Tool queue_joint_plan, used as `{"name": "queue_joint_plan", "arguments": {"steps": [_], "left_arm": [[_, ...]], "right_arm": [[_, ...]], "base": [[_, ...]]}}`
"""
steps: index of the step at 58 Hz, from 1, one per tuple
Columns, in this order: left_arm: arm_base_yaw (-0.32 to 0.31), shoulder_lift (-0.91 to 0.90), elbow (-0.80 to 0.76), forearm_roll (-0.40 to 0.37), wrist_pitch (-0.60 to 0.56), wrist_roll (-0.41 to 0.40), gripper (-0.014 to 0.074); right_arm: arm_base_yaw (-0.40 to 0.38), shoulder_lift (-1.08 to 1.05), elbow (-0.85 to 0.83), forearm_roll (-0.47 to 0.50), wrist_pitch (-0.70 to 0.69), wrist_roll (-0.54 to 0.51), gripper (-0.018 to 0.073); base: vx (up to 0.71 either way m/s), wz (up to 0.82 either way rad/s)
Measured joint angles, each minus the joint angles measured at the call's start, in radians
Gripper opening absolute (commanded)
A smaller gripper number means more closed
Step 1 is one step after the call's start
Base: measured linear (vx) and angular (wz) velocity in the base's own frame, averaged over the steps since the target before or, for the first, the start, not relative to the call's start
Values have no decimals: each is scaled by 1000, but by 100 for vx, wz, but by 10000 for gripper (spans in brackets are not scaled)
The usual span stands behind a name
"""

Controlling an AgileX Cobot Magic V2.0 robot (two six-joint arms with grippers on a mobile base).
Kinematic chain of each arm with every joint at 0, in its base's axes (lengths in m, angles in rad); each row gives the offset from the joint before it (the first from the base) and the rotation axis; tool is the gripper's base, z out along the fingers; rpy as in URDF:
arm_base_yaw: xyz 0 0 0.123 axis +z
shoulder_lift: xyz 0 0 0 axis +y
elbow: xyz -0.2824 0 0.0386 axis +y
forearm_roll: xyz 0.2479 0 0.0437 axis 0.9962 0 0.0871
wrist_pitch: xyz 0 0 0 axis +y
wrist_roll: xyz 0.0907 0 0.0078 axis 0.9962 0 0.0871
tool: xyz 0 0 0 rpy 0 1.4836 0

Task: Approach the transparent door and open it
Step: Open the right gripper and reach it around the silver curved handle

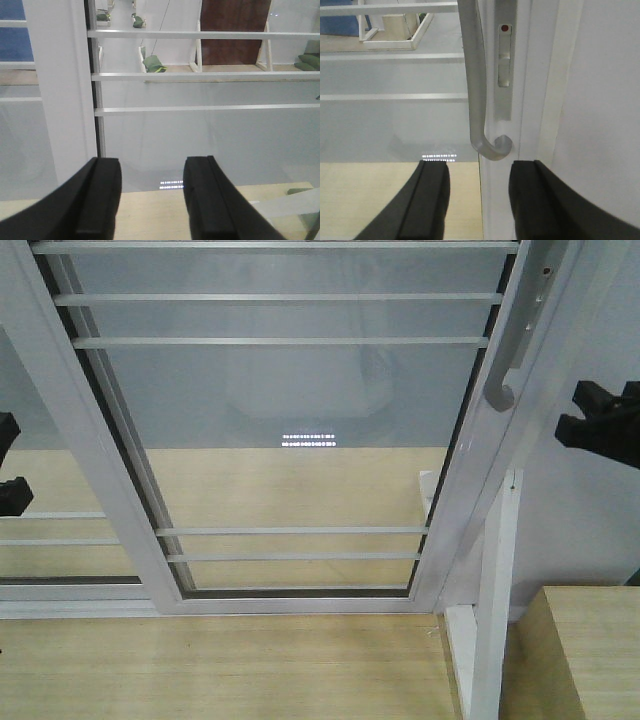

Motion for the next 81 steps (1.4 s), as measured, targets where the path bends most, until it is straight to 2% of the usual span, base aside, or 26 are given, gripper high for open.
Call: {"name": "queue_joint_plan", "arguments": {"steps": [32,81], "left_arm": [[0,2,0,0,0,-2,433],[0,2,0,0,0,-2,433]], "right_arm": [[0,406,-364,-26,-25,-9,376],[0,649,-560,-26,-82,-9,372]], "base": [[0,0],[0,0]]}}
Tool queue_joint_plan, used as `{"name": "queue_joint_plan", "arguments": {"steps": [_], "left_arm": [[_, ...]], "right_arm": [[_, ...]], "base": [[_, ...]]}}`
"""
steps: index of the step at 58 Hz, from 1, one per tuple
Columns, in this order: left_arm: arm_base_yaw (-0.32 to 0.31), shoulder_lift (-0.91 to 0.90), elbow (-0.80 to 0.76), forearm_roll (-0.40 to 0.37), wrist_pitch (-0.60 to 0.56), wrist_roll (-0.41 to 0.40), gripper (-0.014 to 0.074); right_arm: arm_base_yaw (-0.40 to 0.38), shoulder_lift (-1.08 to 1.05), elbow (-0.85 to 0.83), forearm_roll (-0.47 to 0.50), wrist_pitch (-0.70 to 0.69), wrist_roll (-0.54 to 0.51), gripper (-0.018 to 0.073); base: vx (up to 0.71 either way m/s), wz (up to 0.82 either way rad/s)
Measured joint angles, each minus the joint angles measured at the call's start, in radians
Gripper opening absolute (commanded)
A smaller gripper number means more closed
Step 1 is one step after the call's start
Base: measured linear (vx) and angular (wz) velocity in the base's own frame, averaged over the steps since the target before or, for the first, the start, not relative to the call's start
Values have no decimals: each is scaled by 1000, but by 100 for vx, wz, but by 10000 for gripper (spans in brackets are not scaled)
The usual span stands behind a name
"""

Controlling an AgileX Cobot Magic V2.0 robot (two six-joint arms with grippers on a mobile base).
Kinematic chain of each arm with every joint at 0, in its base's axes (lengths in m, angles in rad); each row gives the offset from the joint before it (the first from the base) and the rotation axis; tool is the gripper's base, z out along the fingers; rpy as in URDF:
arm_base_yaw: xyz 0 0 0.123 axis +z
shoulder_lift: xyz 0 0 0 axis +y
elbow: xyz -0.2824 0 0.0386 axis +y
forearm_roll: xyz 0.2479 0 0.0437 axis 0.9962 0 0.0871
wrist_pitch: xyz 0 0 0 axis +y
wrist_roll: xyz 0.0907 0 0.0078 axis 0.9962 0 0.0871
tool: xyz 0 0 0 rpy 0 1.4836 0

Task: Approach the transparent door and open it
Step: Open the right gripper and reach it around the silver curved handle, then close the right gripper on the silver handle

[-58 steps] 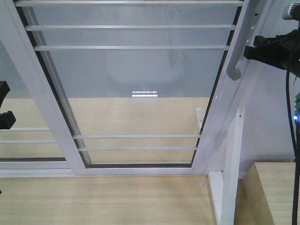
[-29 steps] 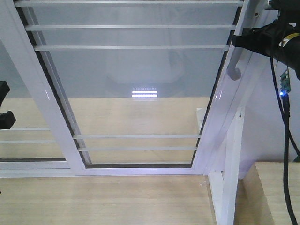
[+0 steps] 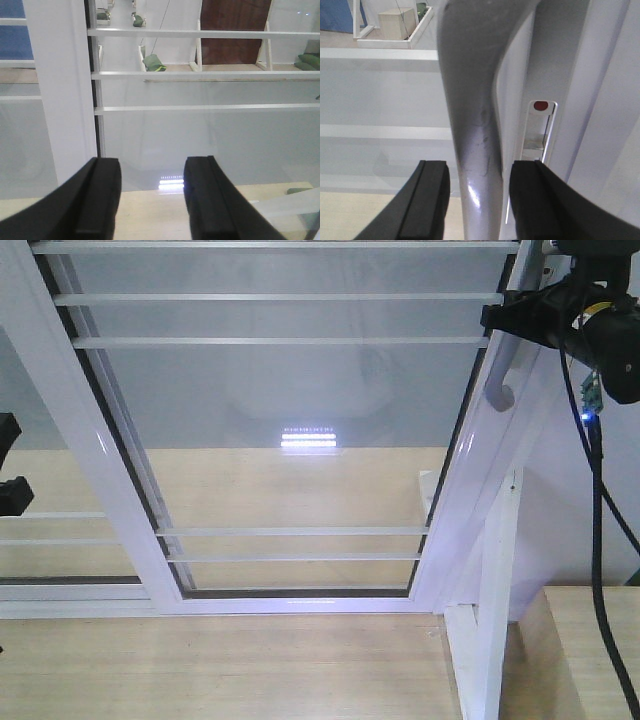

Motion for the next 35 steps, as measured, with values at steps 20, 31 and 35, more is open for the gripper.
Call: {"name": "queue_joint_plan", "arguments": {"steps": [20,31,35], "left_arm": [[0,0,0,0,0,0,433],[0,0,0,0,0,0,433],[0,1,0,0,0,0,433]], "right_arm": [[22,11,-6,0,8,0,302],[38,11,-6,-7,8,0,302],[45,11,-6,-11,8,0,302]], "base": [[0,0],[0,0],[0,0]]}}
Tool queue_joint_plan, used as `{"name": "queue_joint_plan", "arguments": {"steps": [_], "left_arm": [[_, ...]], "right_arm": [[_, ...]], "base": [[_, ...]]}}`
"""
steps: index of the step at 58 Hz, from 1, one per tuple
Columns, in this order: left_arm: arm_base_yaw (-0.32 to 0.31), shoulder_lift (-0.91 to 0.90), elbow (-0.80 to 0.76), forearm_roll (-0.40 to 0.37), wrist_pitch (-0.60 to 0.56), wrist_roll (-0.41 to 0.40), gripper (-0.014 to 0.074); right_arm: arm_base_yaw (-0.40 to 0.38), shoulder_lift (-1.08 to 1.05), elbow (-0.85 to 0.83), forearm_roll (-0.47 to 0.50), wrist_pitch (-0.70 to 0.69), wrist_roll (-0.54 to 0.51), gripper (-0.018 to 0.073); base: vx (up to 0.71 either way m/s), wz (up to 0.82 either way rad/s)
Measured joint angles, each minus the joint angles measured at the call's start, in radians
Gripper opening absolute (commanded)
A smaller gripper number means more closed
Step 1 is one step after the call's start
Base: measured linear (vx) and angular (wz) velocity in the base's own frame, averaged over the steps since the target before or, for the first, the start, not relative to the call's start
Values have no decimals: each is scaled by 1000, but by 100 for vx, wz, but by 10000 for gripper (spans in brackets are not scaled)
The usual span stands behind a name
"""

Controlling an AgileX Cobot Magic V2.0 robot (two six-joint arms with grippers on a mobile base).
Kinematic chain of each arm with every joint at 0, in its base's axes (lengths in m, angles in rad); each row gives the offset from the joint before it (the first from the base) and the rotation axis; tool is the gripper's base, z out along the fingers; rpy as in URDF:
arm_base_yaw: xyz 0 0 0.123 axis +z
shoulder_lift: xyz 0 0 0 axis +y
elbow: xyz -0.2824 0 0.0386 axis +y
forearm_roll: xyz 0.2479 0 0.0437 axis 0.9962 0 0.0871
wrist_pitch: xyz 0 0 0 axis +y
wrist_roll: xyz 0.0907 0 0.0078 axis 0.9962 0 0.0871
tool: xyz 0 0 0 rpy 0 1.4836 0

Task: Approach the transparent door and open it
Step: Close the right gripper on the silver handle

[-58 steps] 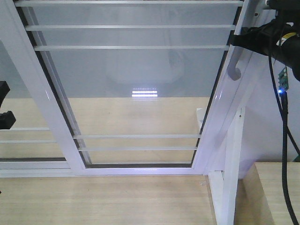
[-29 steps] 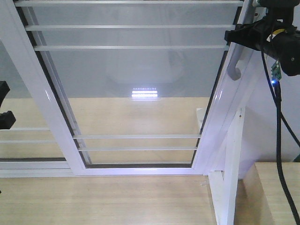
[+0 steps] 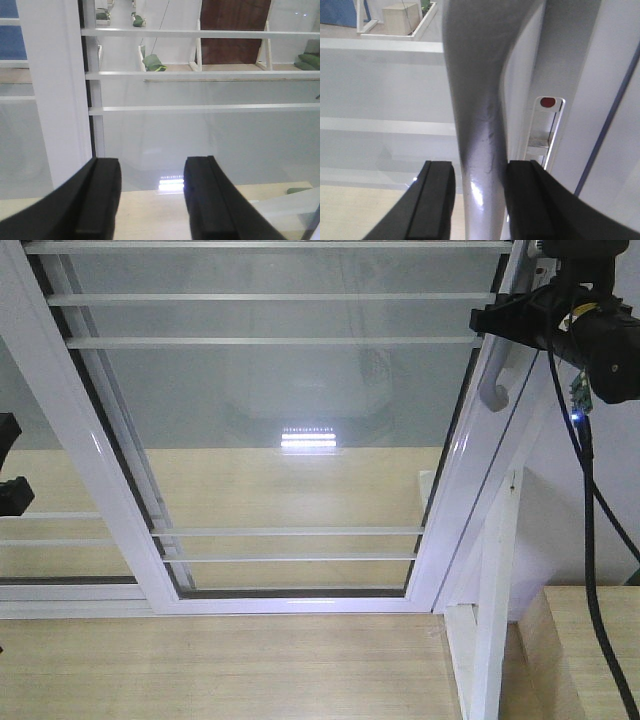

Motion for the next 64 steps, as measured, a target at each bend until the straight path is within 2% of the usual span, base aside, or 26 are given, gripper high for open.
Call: {"name": "queue_joint_plan", "arguments": {"steps": [27,64], "left_arm": [[0,0,0,0,0,0,433],[0,0,0,0,0,0,433]], "right_arm": [[52,0,0,-34,-1,57,302],[230,29,-4,-41,-30,61,302]], "base": [[0,0],[0,0]]}}
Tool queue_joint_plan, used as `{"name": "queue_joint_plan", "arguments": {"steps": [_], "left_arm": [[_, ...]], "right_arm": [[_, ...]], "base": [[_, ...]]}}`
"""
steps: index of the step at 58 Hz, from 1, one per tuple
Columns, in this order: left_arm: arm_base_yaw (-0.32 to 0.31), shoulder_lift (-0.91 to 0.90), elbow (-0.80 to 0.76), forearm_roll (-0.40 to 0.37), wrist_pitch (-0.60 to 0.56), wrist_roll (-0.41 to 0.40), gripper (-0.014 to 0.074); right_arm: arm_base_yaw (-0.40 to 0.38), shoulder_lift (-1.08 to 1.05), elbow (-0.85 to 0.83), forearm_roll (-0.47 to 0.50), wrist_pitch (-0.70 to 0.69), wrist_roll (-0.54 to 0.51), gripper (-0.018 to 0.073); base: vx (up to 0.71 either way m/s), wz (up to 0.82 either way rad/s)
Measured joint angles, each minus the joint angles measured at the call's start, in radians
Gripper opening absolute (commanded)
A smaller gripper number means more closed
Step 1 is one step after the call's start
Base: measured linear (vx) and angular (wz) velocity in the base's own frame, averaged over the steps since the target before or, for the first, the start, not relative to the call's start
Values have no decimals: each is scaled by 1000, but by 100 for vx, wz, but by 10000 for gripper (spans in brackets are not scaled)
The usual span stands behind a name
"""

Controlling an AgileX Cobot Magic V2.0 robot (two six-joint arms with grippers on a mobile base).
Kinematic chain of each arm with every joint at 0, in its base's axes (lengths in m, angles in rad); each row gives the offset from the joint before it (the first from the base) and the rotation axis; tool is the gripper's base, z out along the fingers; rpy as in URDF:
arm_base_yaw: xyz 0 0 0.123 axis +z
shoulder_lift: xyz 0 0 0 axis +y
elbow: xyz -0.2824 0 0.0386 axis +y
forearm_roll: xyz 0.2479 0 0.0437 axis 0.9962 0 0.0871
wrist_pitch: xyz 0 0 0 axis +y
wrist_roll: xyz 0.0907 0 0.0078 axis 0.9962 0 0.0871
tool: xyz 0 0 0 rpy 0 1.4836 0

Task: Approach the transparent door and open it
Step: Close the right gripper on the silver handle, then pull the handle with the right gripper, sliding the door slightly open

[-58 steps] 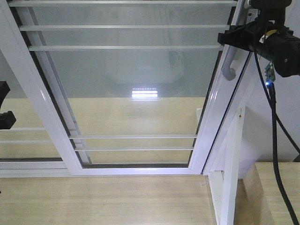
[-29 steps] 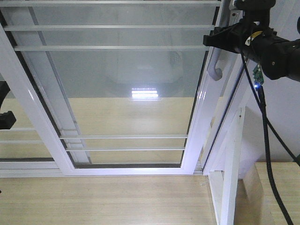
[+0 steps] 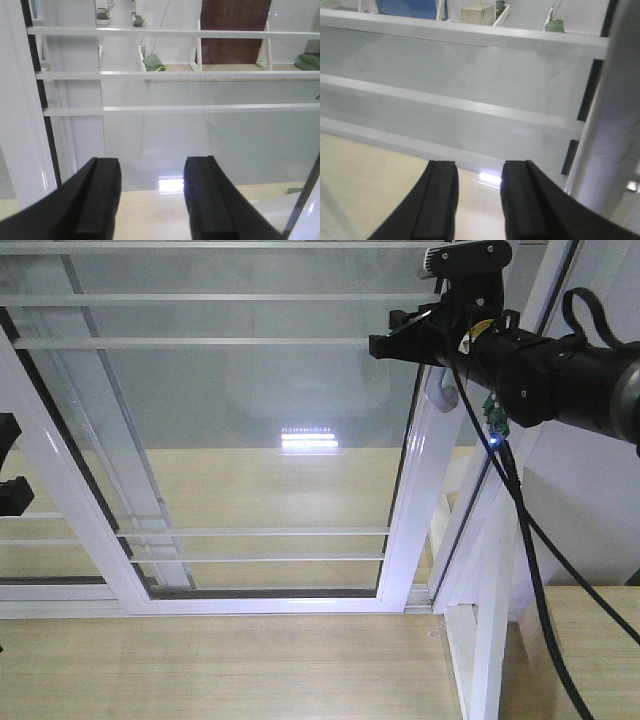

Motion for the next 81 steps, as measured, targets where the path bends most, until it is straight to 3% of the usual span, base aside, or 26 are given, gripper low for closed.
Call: {"name": "queue_joint_plan", "arguments": {"steps": [17,32,41,81], "left_arm": [[0,0,0,0,0,0,433],[0,0,0,0,0,0,433],[0,0,0,0,0,0,433],[0,0,0,0,0,0,433]], "right_arm": [[-6,-79,0,-2,131,-56,314],[-113,-96,0,26,143,-107,377],[-150,-66,0,28,51,-108,406],[-140,102,-1,22,-165,-47,404]], "base": [[0,0],[0,0],[0,0],[0,0]]}}
